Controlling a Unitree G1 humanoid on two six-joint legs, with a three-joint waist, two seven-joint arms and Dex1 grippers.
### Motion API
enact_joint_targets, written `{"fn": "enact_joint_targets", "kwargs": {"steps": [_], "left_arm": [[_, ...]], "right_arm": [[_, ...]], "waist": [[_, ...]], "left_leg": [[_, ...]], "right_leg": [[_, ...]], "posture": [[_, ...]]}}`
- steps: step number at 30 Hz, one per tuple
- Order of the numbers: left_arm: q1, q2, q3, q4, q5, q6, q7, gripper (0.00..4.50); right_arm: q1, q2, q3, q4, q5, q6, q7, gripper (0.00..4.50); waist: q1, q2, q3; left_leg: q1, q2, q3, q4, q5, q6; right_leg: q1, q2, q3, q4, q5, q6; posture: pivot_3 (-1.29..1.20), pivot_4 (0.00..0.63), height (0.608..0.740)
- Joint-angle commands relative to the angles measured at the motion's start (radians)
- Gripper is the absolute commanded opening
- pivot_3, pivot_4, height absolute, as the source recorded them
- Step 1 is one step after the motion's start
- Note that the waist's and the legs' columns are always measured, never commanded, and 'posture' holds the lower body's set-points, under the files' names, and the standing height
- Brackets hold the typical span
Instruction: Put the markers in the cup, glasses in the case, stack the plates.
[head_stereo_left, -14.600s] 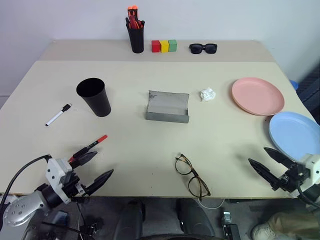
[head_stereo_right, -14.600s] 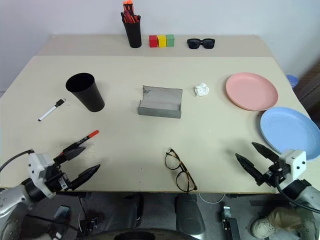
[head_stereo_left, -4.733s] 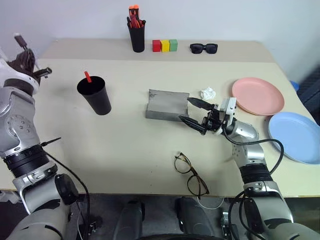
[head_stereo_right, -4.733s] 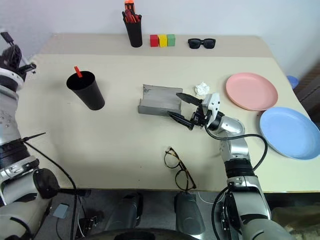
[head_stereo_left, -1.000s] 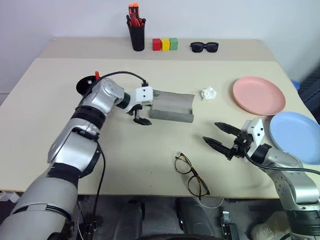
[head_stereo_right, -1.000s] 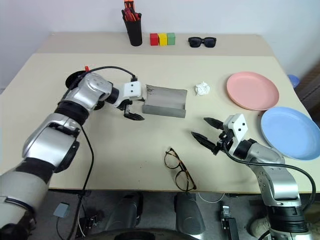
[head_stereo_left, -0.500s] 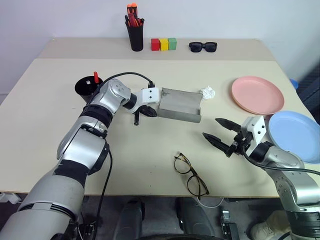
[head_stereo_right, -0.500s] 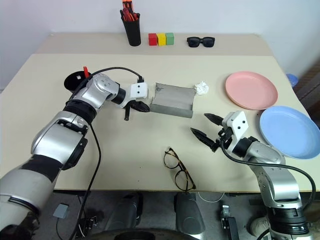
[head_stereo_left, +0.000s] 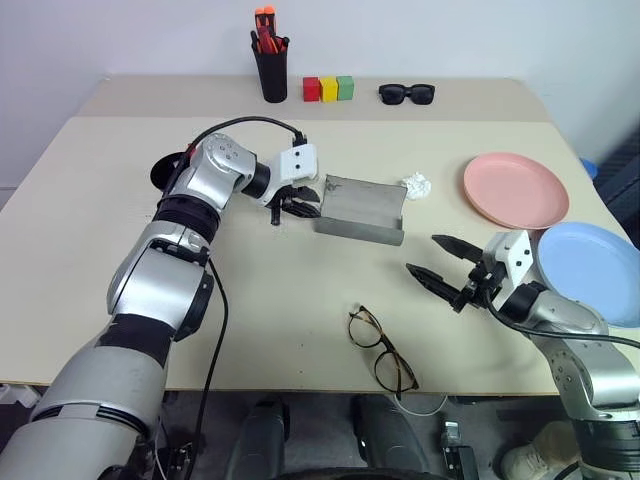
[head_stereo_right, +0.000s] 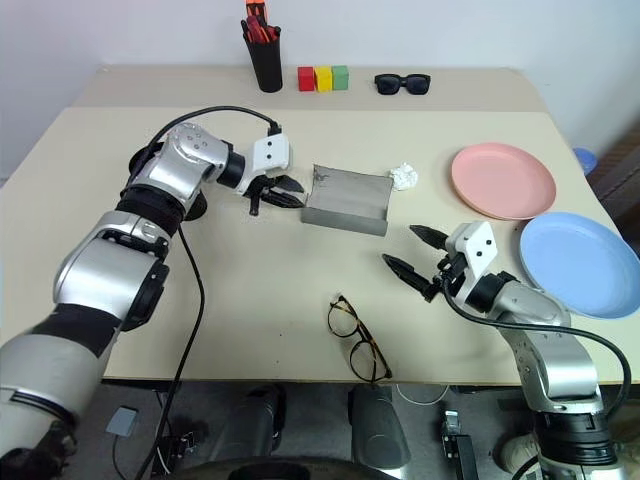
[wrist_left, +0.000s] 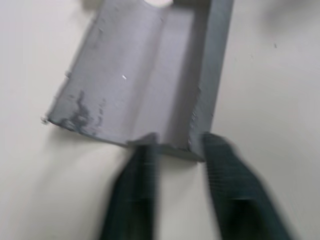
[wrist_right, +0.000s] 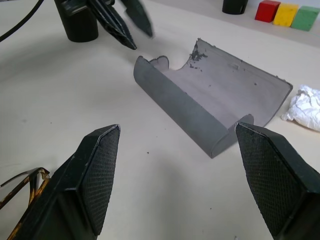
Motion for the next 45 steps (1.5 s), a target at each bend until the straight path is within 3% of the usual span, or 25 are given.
{"fn": "enact_joint_targets", "kwargs": {"steps": [1,3,12,15,22,27,33,39,45], "left_arm": [[-0.049,-0.03,0.002,-0.003,0.014,-0.011,0.02,3.46],[-0.057,-0.05,-0.013,0.017,0.035,-0.026,0.038,4.43],[-0.063,-0.144,-0.08,0.121,0.141,-0.045,0.126,4.43],[-0.062,-0.154,-0.101,0.143,0.177,-0.045,0.147,3.55],[-0.062,-0.153,-0.087,0.147,0.18,-0.043,0.127,0.07],[-0.057,-0.147,-0.061,0.126,0.151,-0.046,0.105,0.07],[0.004,-0.082,-0.032,-0.032,0.093,-0.028,-0.056,0.07],[0.252,0.051,-0.042,-0.505,0.045,0.186,-0.181,0.07],[0.477,0.152,-0.036,-0.9,0.018,0.447,-0.167,0.07]], "right_arm": [[-0.029,-0.01,-0.017,-0.019,0.005,-0.001,-0.002,3.76],[-0.034,-0.011,-0.017,-0.02,0.005,0.002,-0.002,3.76],[-0.019,-0.003,-0.023,-0.038,0.002,0.004,-0.023,3.76],[0.007,-0.003,-0.035,-0.061,0.004,0.005,-0.039,3.76],[0.045,-0.002,-0.044,-0.079,0.01,-0.002,-0.056,3.76],[0.043,-0.002,-0.044,-0.07,0.008,-0.007,-0.055,3.76],[0.04,-0.008,-0.054,-0.048,0.01,-0.014,-0.041,3.76],[0.053,-0.011,-0.063,-0.054,0.01,-0.008,-0.034,3.76],[0.068,-0.022,-0.078,-0.072,0.023,0.013,-0.026,3.76]], "waist": [[0.0,0.0,0.0],[0.002,0.0,0.0],[-0.001,0.0,0.0],[-0.001,0.0,0.0],[0.0,0.0,0.0],[0.0,0.0,0.0],[-0.002,0.0,0.0],[-0.002,0.001,0.0],[0.002,0.001,0.0]], "left_leg": [[0.0,0.0,0.0,0.0,0.0,0.0],[0.0,0.0,0.0,0.0,0.0,0.0],[0.0,0.0,0.0,0.0,0.0,0.0],[0.0,0.0,0.0,0.0,0.0,0.0],[0.0,0.0,0.0,0.0,0.0,0.0],[0.0,0.0,0.0,0.0,0.0,0.0],[0.0,0.0,0.0,0.0,0.0,0.0],[0.003,0.0,0.0,0.0,0.0,0.0],[0.004,0.0,0.0,0.001,0.0,0.0]], "right_leg": [[0.0,0.0,0.0,0.0,0.0,0.0],[0.0,0.0,0.0,0.0,0.0,0.0],[0.0,0.0,0.0,0.0,0.0,0.0],[0.0,0.0,0.0,0.001,0.0,0.0],[0.0,0.0,0.0,0.001,0.0,0.0],[0.0,0.0,0.0,0.001,0.0,0.0],[0.0,0.0,0.0,0.002,0.0,0.0],[0.0,0.0,0.001,0.004,0.0,0.0],[0.002,0.0,0.001,0.005,0.0,0.0]], "posture": [[0.0,0.15,0.74],[0.0,0.15,0.74],[0.0,0.15,0.74],[0.0,0.15,0.74],[0.0,0.15,0.74],[0.0,0.15,0.74],[0.0,0.15,0.74],[0.0,0.15,0.74],[0.0,0.15,0.74]]}}
